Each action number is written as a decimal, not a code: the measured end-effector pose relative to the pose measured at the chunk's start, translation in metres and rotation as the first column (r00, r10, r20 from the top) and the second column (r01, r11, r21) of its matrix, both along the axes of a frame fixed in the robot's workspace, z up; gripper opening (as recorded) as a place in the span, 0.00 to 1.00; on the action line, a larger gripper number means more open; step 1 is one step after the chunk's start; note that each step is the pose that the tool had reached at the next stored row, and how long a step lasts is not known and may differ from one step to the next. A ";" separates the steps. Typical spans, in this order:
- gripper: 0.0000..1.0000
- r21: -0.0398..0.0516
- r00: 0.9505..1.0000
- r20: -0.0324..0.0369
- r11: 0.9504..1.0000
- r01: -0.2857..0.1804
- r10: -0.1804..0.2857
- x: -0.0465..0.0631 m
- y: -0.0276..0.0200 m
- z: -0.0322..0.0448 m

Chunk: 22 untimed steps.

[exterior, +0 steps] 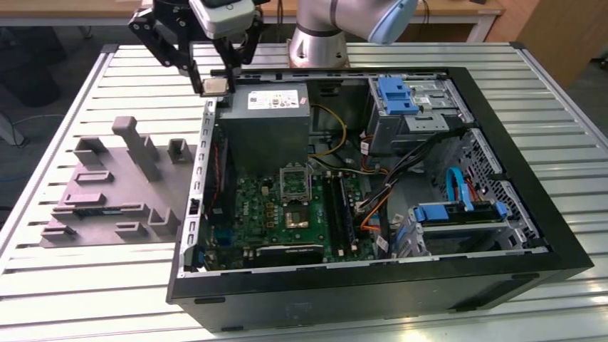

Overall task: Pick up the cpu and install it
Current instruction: 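Pick up the cpu and move it towards the insertion slot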

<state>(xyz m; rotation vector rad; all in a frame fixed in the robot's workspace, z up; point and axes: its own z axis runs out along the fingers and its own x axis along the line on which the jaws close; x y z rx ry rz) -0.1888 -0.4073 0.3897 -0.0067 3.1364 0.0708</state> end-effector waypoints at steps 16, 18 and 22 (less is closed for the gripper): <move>0.47 0.000 1.000 0.000 1.000 0.000 0.000 0.016 0.0000 0.0000; 0.47 0.000 1.000 0.000 1.000 0.000 0.000 0.018 0.0000 0.0000; 0.47 0.000 1.000 0.000 1.000 0.000 0.000 0.021 0.0000 0.0000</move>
